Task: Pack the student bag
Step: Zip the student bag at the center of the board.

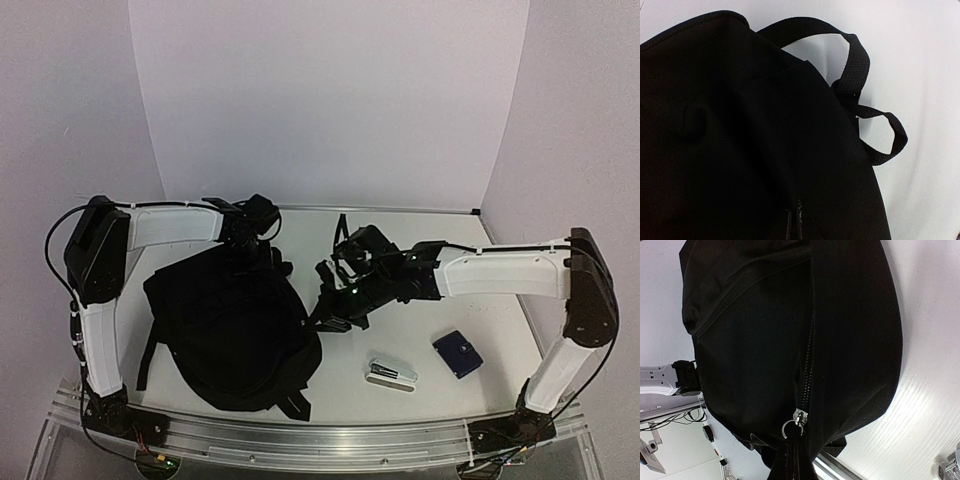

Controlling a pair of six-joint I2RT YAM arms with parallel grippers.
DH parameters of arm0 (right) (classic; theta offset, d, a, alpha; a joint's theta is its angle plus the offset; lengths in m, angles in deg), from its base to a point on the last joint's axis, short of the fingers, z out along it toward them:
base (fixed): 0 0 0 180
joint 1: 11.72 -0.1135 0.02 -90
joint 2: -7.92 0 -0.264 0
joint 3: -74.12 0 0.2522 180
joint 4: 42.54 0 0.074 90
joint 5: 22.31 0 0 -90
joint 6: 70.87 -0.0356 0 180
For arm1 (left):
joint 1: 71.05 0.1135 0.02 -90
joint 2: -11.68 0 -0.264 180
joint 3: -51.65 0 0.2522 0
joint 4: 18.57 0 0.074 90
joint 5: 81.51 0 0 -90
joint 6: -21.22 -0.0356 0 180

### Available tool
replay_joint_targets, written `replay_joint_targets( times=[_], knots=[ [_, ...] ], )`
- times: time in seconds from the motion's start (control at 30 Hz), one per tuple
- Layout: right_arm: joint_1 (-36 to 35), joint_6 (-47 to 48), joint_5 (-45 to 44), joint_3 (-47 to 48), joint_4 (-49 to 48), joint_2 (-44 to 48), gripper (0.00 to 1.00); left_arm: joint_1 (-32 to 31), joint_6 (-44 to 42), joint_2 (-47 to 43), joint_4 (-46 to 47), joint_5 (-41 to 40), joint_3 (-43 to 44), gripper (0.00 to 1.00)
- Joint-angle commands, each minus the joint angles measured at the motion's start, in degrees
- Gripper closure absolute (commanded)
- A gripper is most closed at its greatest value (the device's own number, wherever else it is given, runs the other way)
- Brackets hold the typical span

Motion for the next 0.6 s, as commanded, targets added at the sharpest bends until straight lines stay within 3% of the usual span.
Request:
replay_joint_targets(
  times=[0.0, 0.1, 0.17, 0.23, 0.33, 0.4, 0.57],
  knots=[
    [-2.0, -2.3, 0.0, -1.1, -1.3, 3.7, 1.0, 2.0, 0.0, -1.0, 4.3, -4.3, 1.2, 1.0],
    [-2.1, -2.4, -2.2, -1.2, -1.3, 4.2, 1.0, 1.9, -2.1, -3.0, 5.8, -2.2, 0.7, 0.95],
    [-2.0, -2.3, -3.2, -0.6, -1.4, 4.2, 1.0, 1.5, -5.3, -5.9, 9.6, 1.6, -1.6, 0.79],
    [-2.1, -2.0, -3.8, 0.1, -1.6, 3.8, 1.0, 0.5, -8.5, -9.4, 14.0, 6.6, -4.6, 0.52],
    [-2.1, -1.6, -4.4, 0.8, -1.7, 3.0, 1.0, -0.4, -7.4, -14.0, 13.6, 10.6, -6.2, 0.33],
    [-2.1, -1.4, -4.6, 1.1, -1.8, 2.6, 1.0, -0.9, -4.4, -15.6, 11.0, 11.8, -6.1, 0.27],
    [-2.1, -0.9, -5.2, 2.0, -1.9, 1.7, 1.0, -3.5, 1.6, -16.9, 7.8, 15.5, -6.5, 0.23]
  ],
)
